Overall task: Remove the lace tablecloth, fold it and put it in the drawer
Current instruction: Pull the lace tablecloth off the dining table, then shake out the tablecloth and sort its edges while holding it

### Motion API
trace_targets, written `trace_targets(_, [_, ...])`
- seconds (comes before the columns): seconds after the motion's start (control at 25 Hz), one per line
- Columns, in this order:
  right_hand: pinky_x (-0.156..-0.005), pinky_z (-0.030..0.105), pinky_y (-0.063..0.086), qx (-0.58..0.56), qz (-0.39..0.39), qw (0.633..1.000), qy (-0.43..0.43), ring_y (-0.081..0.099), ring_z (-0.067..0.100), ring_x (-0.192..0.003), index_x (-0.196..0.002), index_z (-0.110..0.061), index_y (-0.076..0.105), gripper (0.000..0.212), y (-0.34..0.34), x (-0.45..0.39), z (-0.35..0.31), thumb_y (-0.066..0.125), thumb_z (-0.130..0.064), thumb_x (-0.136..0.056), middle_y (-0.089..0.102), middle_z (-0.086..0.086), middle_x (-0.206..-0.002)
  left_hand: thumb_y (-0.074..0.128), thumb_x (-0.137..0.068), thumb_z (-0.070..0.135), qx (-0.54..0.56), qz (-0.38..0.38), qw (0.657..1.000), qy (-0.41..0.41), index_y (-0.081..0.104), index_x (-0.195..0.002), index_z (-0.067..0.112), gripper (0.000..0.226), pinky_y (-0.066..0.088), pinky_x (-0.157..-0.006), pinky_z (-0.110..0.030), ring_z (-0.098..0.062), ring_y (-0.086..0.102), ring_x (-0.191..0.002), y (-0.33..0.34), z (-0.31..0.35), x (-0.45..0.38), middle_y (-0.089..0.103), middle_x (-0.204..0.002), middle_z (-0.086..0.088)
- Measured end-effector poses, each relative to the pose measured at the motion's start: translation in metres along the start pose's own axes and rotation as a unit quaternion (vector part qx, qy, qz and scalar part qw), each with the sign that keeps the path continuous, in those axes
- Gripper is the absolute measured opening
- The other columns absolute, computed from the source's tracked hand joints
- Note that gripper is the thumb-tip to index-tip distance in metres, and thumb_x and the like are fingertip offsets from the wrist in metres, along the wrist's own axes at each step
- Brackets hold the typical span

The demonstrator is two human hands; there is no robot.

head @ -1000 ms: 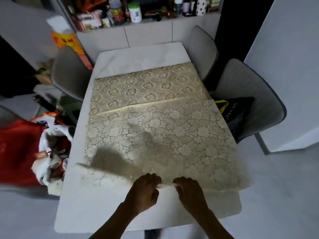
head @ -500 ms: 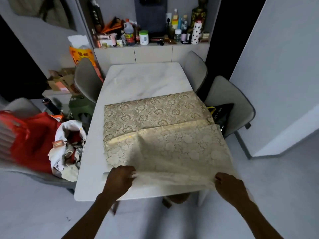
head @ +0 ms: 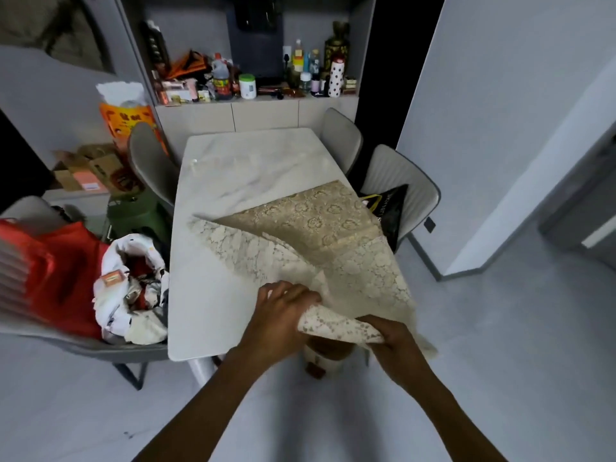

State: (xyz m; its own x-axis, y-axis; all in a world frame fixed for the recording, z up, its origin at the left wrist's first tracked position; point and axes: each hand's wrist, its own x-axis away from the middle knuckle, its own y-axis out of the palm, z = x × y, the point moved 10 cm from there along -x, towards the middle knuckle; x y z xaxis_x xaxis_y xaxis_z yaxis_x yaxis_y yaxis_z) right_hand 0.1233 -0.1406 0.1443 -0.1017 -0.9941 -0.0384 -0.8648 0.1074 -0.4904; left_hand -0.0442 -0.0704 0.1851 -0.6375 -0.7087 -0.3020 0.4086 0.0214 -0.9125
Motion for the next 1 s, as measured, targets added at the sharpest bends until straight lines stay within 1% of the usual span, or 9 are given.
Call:
trace_targets(0.16, [-0.077, 0.017, 0.053, -0.134, -0.022, 0.988, 0.072, 0.071, 0.01, -0.093, -0.094, -0.027, 0.08, 0.023, -0.056, 0.074, 0.013, 0.067, -0.009, -0.087, 0.077, -0.008, -0.095, 0.076, -0.077, 0.019, 0.165, -0.015, 0.986, 0.014, 0.071, -0.101, 0.02, 0.024, 0.05, -0.09, -0.039, -0.021, 0.06, -0.107, 0.005, 0.031, 0.025, 0.068, -0.113, 0.003])
trace_targets(0.32, [-0.071, 0.021, 0.051, -0.145, 0.002, 0.981, 0.129, 0.069, 0.018, -0.085, -0.089, -0.009, 0.075, 0.014, -0.125, 0.154, 0.051, 0.071, -0.022, -0.085, 0.075, 0.012, -0.088, 0.072, -0.077, 0.023, 0.241, -0.169, 0.956, -0.012, 0.046, -0.138, 0.032, 0.066, 0.036, -0.107, -0.024, -0.007, 0.041, -0.129, 0.066, 0.111, 0.033, 0.046, -0.138, 0.013])
trace_targets(0.4, [-0.074, 0.032, 0.048, -0.183, 0.079, 0.965, 0.171, 0.066, 0.026, -0.082, -0.073, -0.01, 0.073, 0.012, -0.167, 0.204, 0.08, 0.068, 0.0, -0.079, 0.071, 0.015, -0.079, 0.073, -0.079, 0.016, 0.323, -0.294, 0.9, -0.006, 0.041, -0.139, 0.038, 0.072, 0.03, -0.107, -0.015, 0.001, 0.034, -0.134, 0.11, 0.189, 0.048, 0.039, -0.141, 0.022])
trace_targets(0.48, [-0.066, 0.035, 0.04, -0.248, 0.132, 0.936, 0.212, 0.056, 0.025, -0.068, -0.052, -0.015, 0.061, 0.024, -0.198, 0.252, 0.107, 0.061, 0.007, -0.062, 0.059, 0.006, -0.061, 0.075, -0.08, 0.013, 0.487, -0.367, 0.793, -0.016, 0.048, -0.13, 0.045, 0.066, 0.035, -0.103, -0.011, 0.0, 0.039, -0.135, 0.138, 0.281, 0.064, 0.049, -0.138, 0.026])
trace_targets(0.56, [-0.059, 0.033, 0.035, -0.328, 0.12, 0.915, 0.201, 0.048, 0.026, -0.06, -0.051, 0.0, 0.057, 0.008, -0.211, 0.285, 0.113, 0.049, 0.002, -0.049, 0.051, 0.01, -0.056, 0.076, -0.079, 0.015, 0.577, -0.385, 0.719, -0.045, 0.056, -0.122, 0.044, 0.056, 0.045, -0.094, -0.011, 0.002, 0.05, -0.126, 0.16, 0.352, 0.079, 0.059, -0.131, 0.021])
trace_targets(0.68, [-0.057, 0.035, 0.027, -0.386, 0.106, 0.896, 0.193, 0.034, 0.04, -0.073, -0.072, 0.029, 0.04, 0.039, -0.236, 0.322, 0.122, 0.045, 0.001, -0.044, 0.039, 0.026, -0.085, 0.077, -0.08, 0.016, 0.644, -0.337, 0.672, -0.142, 0.056, -0.122, 0.038, 0.052, 0.053, -0.088, -0.02, -0.001, 0.064, -0.11, 0.193, 0.395, 0.102, 0.064, -0.125, 0.007])
trace_targets(0.8, [-0.048, 0.026, 0.023, -0.388, 0.152, 0.888, 0.195, 0.031, 0.028, -0.047, -0.045, -0.002, 0.039, 0.006, -0.262, 0.349, 0.131, 0.043, 0.002, -0.044, 0.037, 0.007, -0.052, 0.083, -0.073, 0.019, 0.664, -0.305, 0.656, -0.19, 0.063, -0.121, 0.01, 0.053, 0.048, -0.096, -0.044, -0.032, 0.064, -0.104, 0.206, 0.405, 0.122, 0.066, -0.114, -0.016])
trace_targets(0.88, [-0.042, 0.021, 0.029, -0.378, 0.158, 0.892, 0.192, 0.03, 0.014, -0.038, -0.036, -0.018, 0.035, 0.026, -0.267, 0.359, 0.131, 0.041, 0.005, -0.048, 0.032, -0.004, -0.04, 0.085, -0.067, 0.018, 0.665, -0.293, 0.663, -0.182, 0.063, -0.113, -0.006, 0.056, 0.046, -0.084, -0.04, -0.033, 0.057, -0.093, 0.205, 0.402, 0.125, 0.062, -0.103, -0.02])
trace_targets(1.0, [-0.038, 0.016, 0.033, -0.355, 0.141, 0.908, 0.173, 0.033, 0.005, -0.034, -0.032, -0.027, 0.042, 0.046, -0.267, 0.366, 0.122, 0.035, 0.013, -0.054, 0.036, -0.014, -0.038, 0.077, -0.073, 0.012, 0.673, -0.329, 0.633, -0.195, 0.068, -0.102, 0.007, 0.031, 0.043, -0.06, -0.022, -0.017, 0.057, -0.074, 0.204, 0.396, 0.13, 0.065, -0.085, -0.007])
